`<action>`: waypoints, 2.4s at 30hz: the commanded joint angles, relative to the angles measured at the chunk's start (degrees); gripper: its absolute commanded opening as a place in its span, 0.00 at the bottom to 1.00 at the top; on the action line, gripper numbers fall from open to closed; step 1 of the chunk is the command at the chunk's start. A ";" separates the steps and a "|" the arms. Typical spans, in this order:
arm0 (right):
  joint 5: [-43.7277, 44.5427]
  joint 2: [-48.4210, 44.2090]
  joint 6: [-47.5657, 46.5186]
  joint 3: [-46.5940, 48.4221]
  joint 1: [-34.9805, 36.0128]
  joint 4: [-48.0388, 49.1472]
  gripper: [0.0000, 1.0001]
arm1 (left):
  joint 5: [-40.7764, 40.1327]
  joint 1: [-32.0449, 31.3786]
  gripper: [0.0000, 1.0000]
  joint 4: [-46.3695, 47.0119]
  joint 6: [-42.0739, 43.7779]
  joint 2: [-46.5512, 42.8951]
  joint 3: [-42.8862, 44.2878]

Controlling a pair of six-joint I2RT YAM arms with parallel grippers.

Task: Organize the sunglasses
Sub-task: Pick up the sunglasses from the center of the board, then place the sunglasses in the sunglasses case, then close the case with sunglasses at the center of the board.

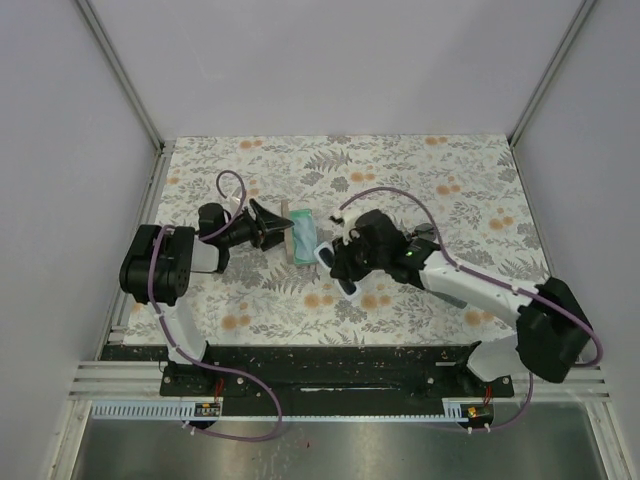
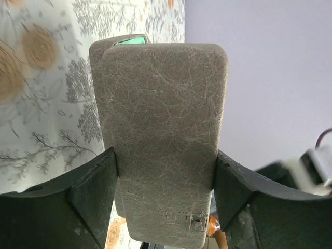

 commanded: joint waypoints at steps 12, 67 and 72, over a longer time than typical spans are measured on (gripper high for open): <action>-4.79 -4.63 32.61 -5.98 -10.25 18.88 0.30 | -4.29 -10.83 0.40 0.55 7.06 -4.76 -8.70; 19.45 -7.41 43.26 -12.03 -3.22 16.70 0.73 | -14.38 -12.24 0.40 -42.54 33.13 -12.50 0.41; 23.41 -17.08 42.47 -16.61 -3.40 11.52 0.73 | -28.95 -15.48 0.40 -63.74 43.69 -12.41 9.90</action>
